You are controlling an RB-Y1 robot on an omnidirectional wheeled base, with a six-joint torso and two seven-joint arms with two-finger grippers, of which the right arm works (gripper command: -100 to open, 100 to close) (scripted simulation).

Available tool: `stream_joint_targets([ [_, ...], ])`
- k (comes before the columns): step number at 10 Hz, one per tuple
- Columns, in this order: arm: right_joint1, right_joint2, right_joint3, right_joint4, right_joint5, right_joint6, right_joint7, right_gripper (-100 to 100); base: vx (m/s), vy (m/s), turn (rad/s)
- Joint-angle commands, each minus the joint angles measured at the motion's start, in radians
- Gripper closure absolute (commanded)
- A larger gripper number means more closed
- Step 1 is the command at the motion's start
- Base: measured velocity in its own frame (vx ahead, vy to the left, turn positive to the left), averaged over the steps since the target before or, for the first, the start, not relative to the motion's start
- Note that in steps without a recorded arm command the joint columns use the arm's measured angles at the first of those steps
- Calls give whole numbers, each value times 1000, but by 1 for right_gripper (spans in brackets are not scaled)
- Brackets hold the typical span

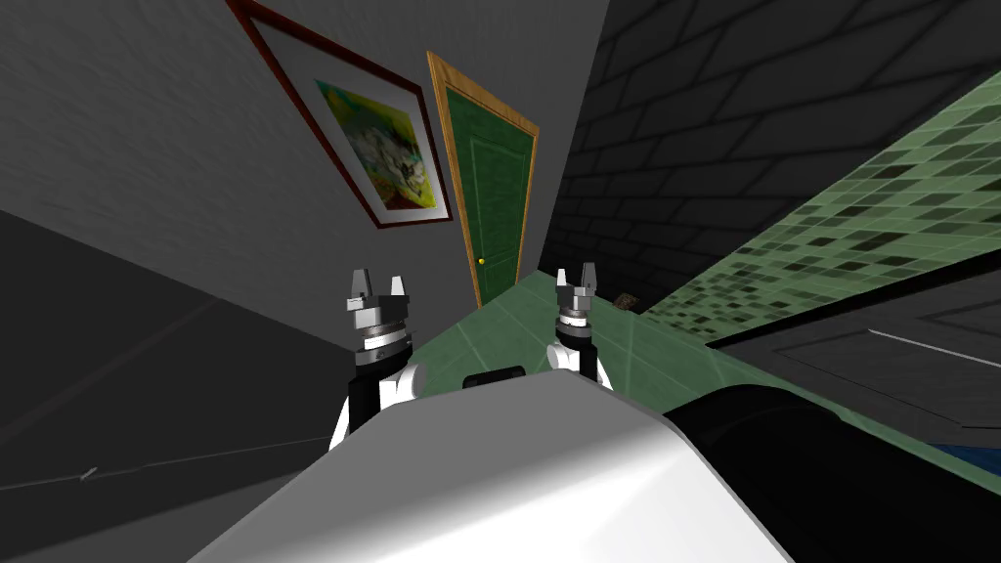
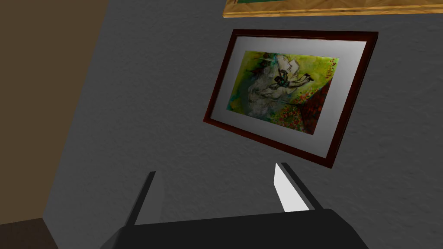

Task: Pull the door open

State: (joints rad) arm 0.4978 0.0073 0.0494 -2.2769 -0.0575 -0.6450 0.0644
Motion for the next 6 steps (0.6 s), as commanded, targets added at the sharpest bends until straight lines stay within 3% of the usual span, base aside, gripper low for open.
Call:
stream_joint_targets([
  [1, -4, -9, -3, 25, 0, -3, 29, -100, 61, 4, 135],
  [6, -19, -34, -13, 113, -2, -13, 128, -100, 121, -13, 117],
])
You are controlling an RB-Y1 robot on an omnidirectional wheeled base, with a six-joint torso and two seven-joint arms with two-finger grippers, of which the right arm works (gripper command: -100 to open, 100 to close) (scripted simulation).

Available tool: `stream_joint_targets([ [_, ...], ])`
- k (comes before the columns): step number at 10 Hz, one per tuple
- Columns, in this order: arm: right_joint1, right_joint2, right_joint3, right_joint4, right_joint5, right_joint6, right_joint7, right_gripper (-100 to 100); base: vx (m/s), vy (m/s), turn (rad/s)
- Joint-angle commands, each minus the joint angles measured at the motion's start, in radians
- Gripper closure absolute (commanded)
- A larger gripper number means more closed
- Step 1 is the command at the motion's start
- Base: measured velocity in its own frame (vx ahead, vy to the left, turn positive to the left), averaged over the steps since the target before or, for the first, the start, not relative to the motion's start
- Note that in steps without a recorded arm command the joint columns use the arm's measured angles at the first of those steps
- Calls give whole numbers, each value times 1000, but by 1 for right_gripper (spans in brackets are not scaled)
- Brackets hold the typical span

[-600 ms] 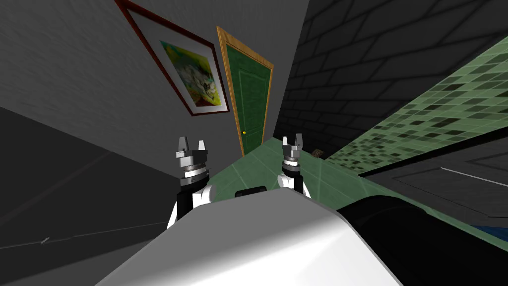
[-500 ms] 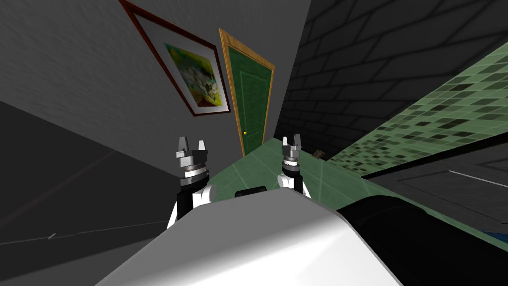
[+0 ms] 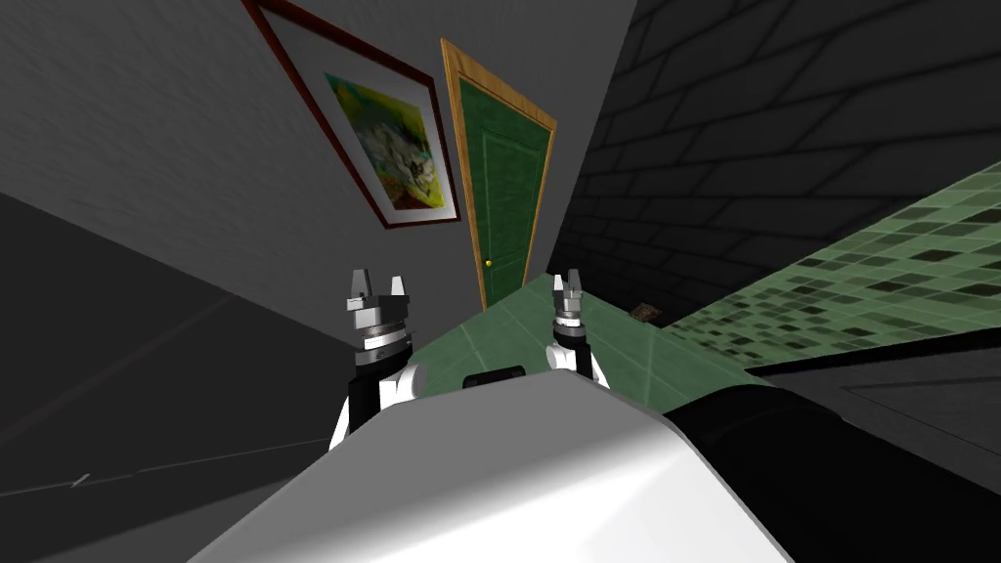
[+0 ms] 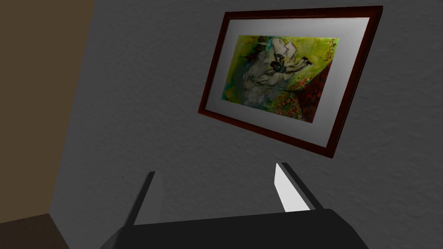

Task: Pull the door open

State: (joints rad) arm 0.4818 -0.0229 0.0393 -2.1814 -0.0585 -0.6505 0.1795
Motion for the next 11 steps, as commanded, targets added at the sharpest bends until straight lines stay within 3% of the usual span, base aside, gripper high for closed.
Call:
stream_joint_targets([
  [1, -5, -7, -4, 30, -1, -9, 27, -100, 102, -21, 94],
  [11, -39, -45, -27, 229, -5, -31, 253, -100, 99, -23, 128],
])
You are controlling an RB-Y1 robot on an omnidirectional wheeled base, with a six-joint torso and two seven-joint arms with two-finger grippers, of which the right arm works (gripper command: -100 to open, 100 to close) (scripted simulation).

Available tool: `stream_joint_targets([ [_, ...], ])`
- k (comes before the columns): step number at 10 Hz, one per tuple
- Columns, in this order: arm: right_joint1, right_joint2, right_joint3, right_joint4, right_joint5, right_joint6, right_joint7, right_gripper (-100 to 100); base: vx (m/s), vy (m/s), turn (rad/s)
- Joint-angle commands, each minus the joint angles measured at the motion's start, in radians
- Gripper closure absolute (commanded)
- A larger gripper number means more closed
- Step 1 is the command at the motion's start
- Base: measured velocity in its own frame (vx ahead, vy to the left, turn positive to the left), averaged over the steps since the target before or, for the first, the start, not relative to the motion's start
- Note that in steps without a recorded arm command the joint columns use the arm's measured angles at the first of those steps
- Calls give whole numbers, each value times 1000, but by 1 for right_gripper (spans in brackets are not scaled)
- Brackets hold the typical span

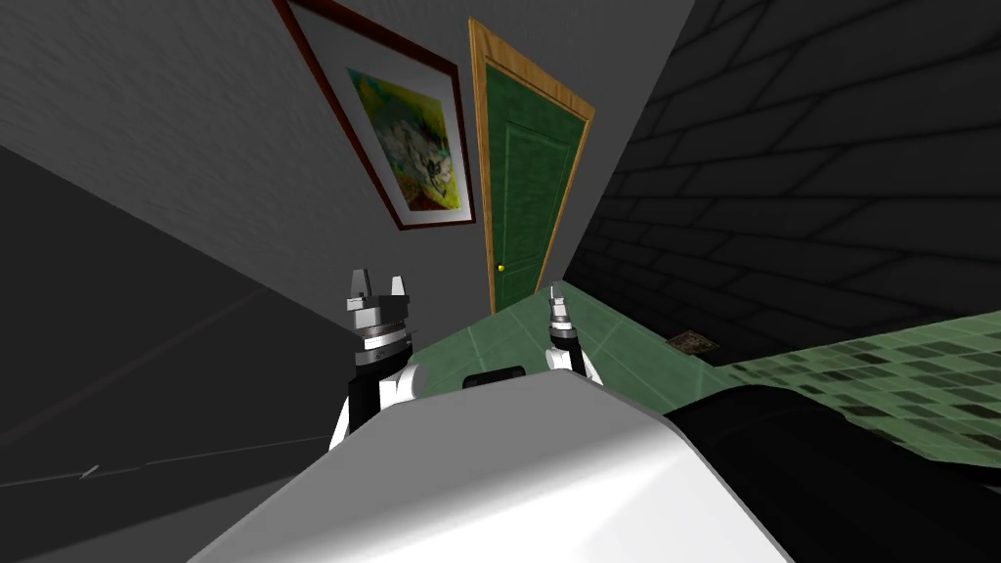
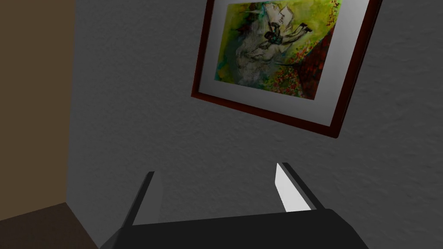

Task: Pull the door open

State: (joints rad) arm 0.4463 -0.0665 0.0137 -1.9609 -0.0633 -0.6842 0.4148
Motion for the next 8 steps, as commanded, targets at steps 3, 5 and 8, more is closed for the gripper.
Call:
stream_joint_targets([
  [3, -14, -11, -9, 72, -2, -4, 89, -100, 93, -34, 140],
  [5, -21, -16, -14, 116, -2, -9, 139, -100, 93, -41, 136],
  [8, -33, -24, -22, 184, -4, -16, 216, -100, 88, -36, 148],
])
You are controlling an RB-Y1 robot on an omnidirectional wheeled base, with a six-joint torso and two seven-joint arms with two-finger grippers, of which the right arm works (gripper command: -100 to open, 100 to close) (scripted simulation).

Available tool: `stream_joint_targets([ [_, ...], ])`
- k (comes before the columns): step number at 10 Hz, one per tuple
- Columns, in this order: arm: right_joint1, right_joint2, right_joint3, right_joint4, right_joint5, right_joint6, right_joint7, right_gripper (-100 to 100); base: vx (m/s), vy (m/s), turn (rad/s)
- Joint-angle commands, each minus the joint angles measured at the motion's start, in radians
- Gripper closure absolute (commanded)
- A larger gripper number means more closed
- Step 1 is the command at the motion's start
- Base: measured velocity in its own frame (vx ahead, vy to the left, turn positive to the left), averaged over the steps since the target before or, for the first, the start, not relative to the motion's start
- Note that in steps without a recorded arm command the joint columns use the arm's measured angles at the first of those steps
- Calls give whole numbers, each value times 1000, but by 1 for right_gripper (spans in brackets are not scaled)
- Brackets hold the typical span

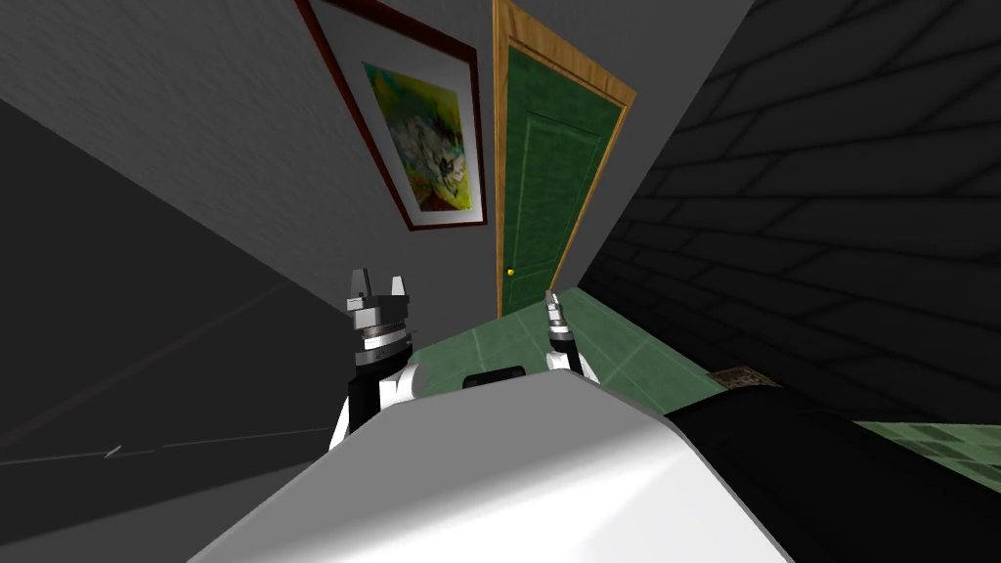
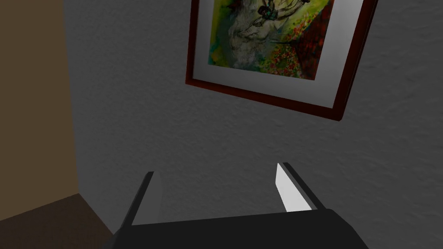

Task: Pull the door open

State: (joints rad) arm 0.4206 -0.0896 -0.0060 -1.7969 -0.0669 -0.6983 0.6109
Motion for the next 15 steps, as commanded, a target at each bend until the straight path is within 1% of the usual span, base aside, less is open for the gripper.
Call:
stream_joint_targets([
  [1, -11, -3, -5, 43, -1, -5, 45, -100, 91, -35, 153],
  [2, -11, -3, -5, 43, -1, -5, 45, -100, 62, -26, 48],
  [15, -61, -27, -39, 341, -6, -38, 383, -100, 80, -50, 147],
])
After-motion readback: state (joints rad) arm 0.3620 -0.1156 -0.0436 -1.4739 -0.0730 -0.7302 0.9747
